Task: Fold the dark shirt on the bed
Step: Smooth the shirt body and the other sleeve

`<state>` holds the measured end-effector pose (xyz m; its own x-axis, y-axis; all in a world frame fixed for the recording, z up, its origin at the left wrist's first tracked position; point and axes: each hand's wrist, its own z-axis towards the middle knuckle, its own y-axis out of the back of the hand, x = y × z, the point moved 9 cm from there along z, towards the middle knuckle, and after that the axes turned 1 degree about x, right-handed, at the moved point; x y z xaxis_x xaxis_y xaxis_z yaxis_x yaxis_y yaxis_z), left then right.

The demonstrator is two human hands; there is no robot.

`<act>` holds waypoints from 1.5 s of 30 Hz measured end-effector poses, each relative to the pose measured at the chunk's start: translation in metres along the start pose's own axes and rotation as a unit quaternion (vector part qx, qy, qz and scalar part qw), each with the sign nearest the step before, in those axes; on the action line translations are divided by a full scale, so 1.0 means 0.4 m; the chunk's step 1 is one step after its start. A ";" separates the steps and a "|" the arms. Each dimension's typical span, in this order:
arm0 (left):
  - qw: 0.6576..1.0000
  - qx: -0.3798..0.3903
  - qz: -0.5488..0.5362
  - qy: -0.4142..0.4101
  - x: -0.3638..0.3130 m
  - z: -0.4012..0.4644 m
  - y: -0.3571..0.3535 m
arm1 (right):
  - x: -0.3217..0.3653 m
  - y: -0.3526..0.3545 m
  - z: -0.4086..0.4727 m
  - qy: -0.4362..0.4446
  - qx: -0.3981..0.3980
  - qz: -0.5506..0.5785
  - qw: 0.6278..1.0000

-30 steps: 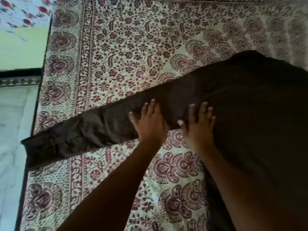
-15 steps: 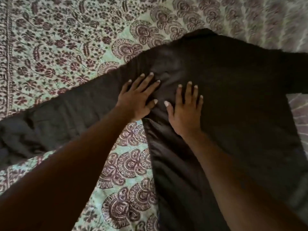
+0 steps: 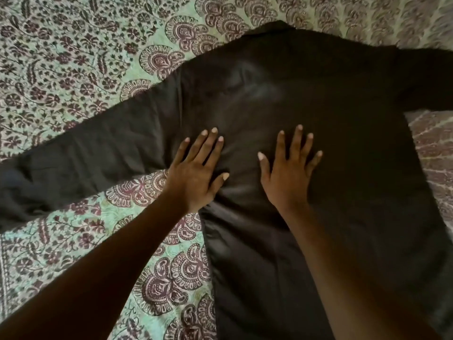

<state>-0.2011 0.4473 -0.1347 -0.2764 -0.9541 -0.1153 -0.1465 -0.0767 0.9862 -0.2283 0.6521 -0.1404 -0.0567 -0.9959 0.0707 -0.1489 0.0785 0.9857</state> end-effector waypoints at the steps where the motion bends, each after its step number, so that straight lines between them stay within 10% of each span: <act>1: 1.000 0.001 0.004 -0.001 -0.011 -0.027 -0.005 | 0.004 -0.011 0.000 -0.003 0.015 -0.006 1.000; 9: 0.996 0.022 -0.081 0.040 -0.097 -0.221 -0.015 | 0.076 -0.053 -0.248 0.279 0.079 -0.024 0.957; 14: 0.952 -0.056 -0.246 0.175 -0.118 -0.310 -0.030 | -0.061 -0.040 -0.188 0.071 0.032 -0.023 0.997; 22: 0.890 -0.097 -0.348 0.277 -0.171 -0.435 -0.003 | 0.048 -0.083 -0.388 0.271 0.070 -0.034 0.959; 27: 0.834 -0.046 -0.422 0.352 -0.180 -0.484 -0.006 | -0.070 -0.058 -0.333 0.070 0.046 -0.014 0.996; 35: 0.818 0.005 -0.425 0.388 -0.218 -0.587 0.002 | 0.016 -0.086 -0.550 0.348 0.095 -0.084 0.929; 45: 0.793 0.026 -0.438 0.424 -0.202 -0.670 -0.085 | 0.160 -0.049 -0.261 0.295 0.055 -0.025 0.954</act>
<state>0.0810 0.4495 -0.1272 0.6863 -0.3958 -0.6102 0.0252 -0.8256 0.5638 -0.1260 0.5823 -0.1392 0.5132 -0.8483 0.1304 -0.2422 0.0026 0.9702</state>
